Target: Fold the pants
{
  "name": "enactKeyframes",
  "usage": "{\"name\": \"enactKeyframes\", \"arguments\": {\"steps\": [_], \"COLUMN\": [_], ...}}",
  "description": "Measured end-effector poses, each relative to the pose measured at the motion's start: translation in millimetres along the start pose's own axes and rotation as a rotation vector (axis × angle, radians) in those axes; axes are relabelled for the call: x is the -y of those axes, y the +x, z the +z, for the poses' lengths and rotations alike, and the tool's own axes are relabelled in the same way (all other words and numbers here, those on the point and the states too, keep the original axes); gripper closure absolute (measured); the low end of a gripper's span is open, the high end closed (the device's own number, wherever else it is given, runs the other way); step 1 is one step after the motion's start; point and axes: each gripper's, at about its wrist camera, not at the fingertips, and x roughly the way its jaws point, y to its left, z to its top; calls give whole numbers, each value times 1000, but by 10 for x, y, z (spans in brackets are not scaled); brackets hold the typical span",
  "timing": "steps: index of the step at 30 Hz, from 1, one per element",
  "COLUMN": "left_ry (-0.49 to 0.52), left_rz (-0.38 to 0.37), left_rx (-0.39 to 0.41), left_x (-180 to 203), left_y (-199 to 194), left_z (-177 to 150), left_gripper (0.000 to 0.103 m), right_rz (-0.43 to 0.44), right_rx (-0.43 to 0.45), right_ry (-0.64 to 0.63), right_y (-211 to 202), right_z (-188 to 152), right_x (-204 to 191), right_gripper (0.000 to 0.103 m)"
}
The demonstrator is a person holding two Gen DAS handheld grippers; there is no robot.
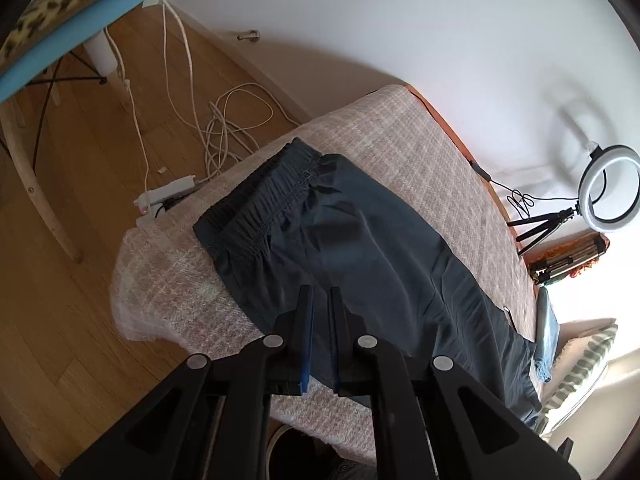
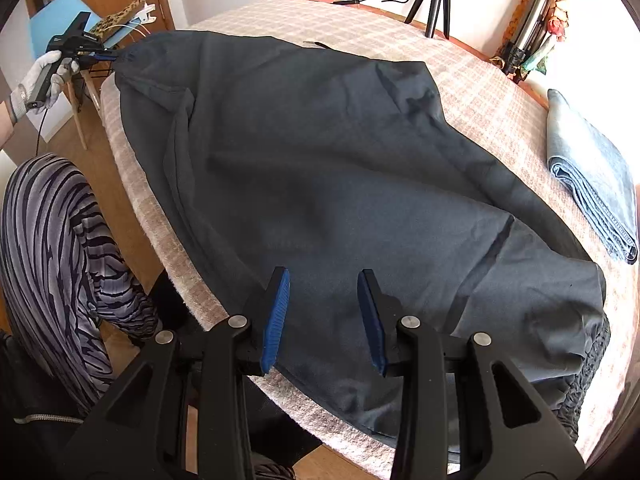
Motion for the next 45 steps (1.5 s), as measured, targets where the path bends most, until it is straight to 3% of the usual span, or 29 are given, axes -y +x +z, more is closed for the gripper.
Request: {"name": "enactKeyframes", "arguments": {"steps": [5, 10, 19, 21, 22, 25, 32, 33, 34, 35, 36, 38, 40, 41, 43, 45], "left_ry": [-69, -48, -65, -70, -79, -79, -12, -4, 1, 2, 8, 18, 40, 42, 40, 70], "left_rz": [19, 89, 94, 97, 99, 126, 275, 286, 296, 299, 306, 318, 331, 329, 327, 345], "left_rx": [-22, 7, 2, -3, -6, 0, 33, 35, 36, 38, 39, 43, 42, 44, 46, 56], "left_x": [-164, -207, -309, -344, -352, -354, -281, -267, -266, -275, -273, -265, -244, -252, -260, -224], "left_y": [218, 127, 71, 103, 136, 199, 259, 271, 279, 280, 284, 288, 292, 281, 241, 176], "left_z": [-16, -39, -37, -28, -26, 18, 172, 187, 205, 225, 234, 245, 229, 233, 229, 215], "left_gripper": [99, 99, 99, 91, 82, 80, 80, 80, 79, 78, 77, 76, 74, 73, 73, 73], "right_rz": [-4, -5, 15, 16, 23, 54, 86, 90, 81, 72, 76, 117, 171, 178, 153, 146], "right_rx": [-6, -4, 18, 31, 39, 64, 29, -5, -47, -99, -95, -115, -53, -23, 51, 105], "right_ry": [-16, -17, 14, 17, 11, -36, -217, -245, -268, -287, -299, -293, -265, -239, -173, -96], "right_y": [32, 49, 33, 13, -3, -43, 130, 206, 287, 380, 376, 307, 110, 29, -112, -179], "right_z": [37, 54, 124, 172, 203, 286, 367, 350, 326, 287, 262, 279, 372, 441, 626, 828], "right_x": [-32, -22, -22, -48, -68, -194, -624, -667, -696, -698, -691, -626, -512, -428, -205, 79], "right_gripper": [66, 66, 66, 66, 64, 56, 56, 60, 74, 84, 90, 90, 90, 86, 64, 50]}}
